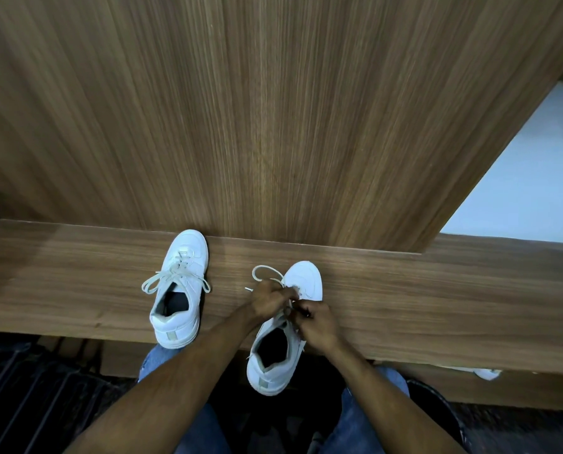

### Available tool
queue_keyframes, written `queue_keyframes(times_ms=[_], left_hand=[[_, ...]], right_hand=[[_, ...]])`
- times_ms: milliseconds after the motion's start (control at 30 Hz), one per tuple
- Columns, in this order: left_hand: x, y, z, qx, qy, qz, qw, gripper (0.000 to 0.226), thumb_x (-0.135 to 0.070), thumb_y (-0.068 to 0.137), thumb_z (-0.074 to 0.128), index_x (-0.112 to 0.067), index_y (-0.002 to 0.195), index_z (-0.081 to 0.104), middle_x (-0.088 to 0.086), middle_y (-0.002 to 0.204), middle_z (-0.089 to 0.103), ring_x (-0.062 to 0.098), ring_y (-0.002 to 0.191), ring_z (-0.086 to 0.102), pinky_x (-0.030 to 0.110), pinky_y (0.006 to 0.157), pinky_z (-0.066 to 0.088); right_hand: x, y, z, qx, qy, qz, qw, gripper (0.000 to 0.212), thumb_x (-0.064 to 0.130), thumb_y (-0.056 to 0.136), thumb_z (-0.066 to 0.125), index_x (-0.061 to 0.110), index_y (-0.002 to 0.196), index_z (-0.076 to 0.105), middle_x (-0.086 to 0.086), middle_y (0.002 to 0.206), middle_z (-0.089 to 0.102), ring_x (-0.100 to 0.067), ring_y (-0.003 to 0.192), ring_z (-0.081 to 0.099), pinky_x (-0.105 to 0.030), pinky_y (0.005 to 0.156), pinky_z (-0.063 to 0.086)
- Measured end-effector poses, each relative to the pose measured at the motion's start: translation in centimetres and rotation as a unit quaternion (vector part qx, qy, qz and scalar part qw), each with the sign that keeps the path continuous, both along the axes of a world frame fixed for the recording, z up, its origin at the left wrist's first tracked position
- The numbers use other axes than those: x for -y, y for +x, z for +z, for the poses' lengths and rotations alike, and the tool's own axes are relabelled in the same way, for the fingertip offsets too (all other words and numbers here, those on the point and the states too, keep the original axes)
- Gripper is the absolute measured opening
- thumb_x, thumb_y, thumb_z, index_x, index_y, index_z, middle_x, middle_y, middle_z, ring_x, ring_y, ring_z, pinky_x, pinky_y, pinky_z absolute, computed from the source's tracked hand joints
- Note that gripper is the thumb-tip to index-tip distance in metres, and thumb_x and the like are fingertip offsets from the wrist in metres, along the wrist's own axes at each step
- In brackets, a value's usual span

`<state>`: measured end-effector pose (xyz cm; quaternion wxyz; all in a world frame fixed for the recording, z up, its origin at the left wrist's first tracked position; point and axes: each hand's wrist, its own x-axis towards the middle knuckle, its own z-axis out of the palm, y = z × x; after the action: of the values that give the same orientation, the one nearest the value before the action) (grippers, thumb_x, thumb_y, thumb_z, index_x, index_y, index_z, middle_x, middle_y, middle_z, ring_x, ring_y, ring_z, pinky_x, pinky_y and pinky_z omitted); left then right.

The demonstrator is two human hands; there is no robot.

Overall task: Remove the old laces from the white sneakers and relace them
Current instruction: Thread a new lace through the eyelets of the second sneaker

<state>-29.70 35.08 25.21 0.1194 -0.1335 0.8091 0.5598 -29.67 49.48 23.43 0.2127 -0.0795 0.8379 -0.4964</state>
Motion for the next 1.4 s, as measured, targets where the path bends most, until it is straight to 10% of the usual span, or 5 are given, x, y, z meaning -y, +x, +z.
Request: queue_keyframes(times_ms=[133,267,467,767,1400], left_hand=[[2.1,0.8,-1.1,-0.055,-0.129,-0.103,0.985,0.019,-0.03,0.082,0.073,-0.026,0.065,0.065,-0.014,0.068,0.06,-0.002,0.069,0.056,0.022,0.068,0.042],[3.5,1.8,-1.8,-0.11,-0.219,-0.146,0.958,0.026,-0.043,0.069,0.067,-0.02,0.08,0.074,-0.004,0.082,0.067,0.016,0.083,0.064,0.035,0.076,0.052],[3.2,2.1,0.2,-0.281,-0.423,-0.274,0.817,0.026,-0.037,0.074,0.051,-0.026,0.085,0.071,-0.012,0.126,0.059,0.014,0.127,0.043,0.037,0.093,0.037],[2.5,1.3,-0.1,-0.105,-0.182,-0.112,0.971,0.008,-0.03,0.068,0.069,-0.032,0.061,0.068,-0.018,0.062,0.065,0.0,0.064,0.06,0.034,0.068,0.053],[2.3,3.0,-1.5,-0.188,-0.313,-0.134,0.921,0.024,-0.031,0.086,0.054,-0.022,0.101,0.07,-0.003,0.106,0.058,0.02,0.102,0.055,0.037,0.086,0.046]], right_hand=[[0.0,-0.1,-0.1,0.08,-0.069,-0.047,0.993,0.018,0.001,0.089,0.056,-0.002,0.075,0.065,-0.011,0.061,0.051,-0.018,0.054,0.046,-0.026,0.05,0.04],[0.3,-0.6,0.0,0.15,-0.112,-0.073,0.98,0.018,0.013,0.091,0.063,0.009,0.074,0.068,-0.009,0.063,0.054,-0.014,0.05,0.046,-0.024,0.049,0.04],[0.2,-2.2,0.9,0.173,-0.045,-0.018,0.984,0.022,0.002,0.088,0.059,0.012,0.07,0.064,-0.004,0.056,0.056,-0.013,0.048,0.05,-0.021,0.048,0.04],[-1.0,-1.9,-0.9,-0.075,0.029,0.079,0.994,0.017,0.014,0.087,0.063,0.019,0.097,0.076,0.012,0.072,0.071,-0.003,0.066,0.065,-0.027,0.065,0.054],[-0.1,-1.5,-0.3,0.254,-0.189,-0.07,0.946,0.022,0.0,0.092,0.053,0.012,0.076,0.062,-0.003,0.064,0.061,-0.012,0.056,0.055,-0.026,0.057,0.045]])
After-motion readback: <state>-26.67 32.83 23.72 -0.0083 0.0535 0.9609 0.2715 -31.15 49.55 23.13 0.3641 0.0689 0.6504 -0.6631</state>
